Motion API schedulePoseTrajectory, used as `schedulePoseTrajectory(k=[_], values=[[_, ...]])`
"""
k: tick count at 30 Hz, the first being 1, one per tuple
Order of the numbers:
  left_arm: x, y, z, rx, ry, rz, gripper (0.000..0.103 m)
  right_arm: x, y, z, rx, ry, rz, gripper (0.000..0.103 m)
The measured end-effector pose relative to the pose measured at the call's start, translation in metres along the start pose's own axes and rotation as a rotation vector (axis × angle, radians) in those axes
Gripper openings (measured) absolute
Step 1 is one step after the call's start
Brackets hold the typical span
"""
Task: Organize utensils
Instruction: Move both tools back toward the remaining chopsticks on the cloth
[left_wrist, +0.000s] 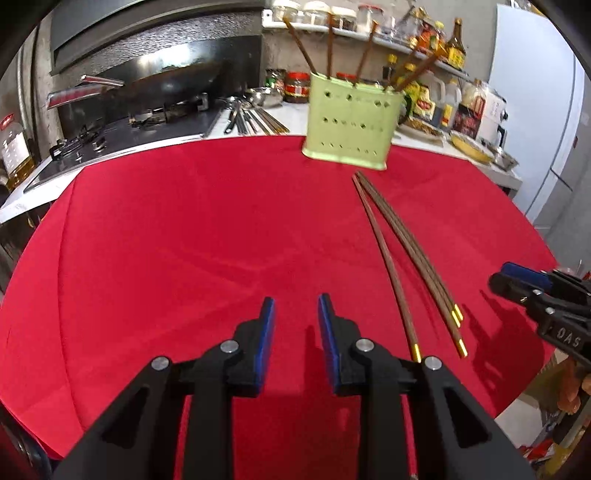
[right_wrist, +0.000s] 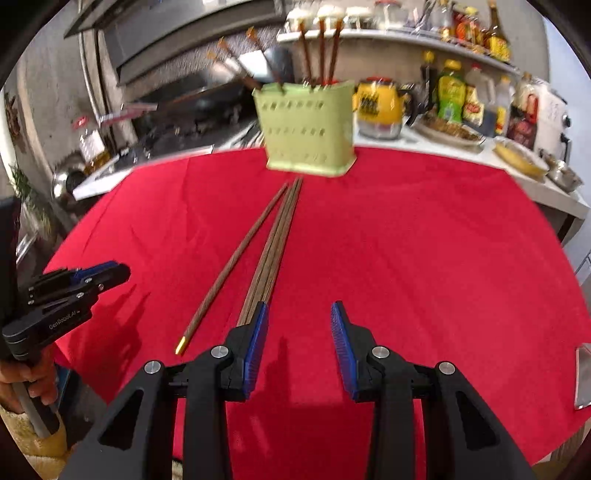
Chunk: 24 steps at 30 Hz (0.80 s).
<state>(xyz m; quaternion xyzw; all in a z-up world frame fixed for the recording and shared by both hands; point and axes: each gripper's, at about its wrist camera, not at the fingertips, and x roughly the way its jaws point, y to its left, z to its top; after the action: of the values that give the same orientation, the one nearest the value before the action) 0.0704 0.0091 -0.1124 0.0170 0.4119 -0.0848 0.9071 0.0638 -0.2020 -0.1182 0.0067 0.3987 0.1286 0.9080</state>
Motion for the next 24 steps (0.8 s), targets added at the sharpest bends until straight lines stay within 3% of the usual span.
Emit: schedulePoseTrajectory(k=[8, 15, 24], values=[[0.011, -0.017, -0.003, 0.014, 0.048, -0.037, 0.024, 0.015, 0.013, -0.001, -0.036, 0.017, 0.006, 0.036], [0.019, -0.025, 0.003, 0.024, 0.049, -0.052, 0.024, 0.028, 0.016, 0.004, -0.056, 0.033, 0.027, 0.016], [0.022, -0.021, 0.006, 0.014, 0.061, -0.064, 0.024, 0.042, 0.016, 0.011, -0.058, 0.048, 0.019, 0.013]])
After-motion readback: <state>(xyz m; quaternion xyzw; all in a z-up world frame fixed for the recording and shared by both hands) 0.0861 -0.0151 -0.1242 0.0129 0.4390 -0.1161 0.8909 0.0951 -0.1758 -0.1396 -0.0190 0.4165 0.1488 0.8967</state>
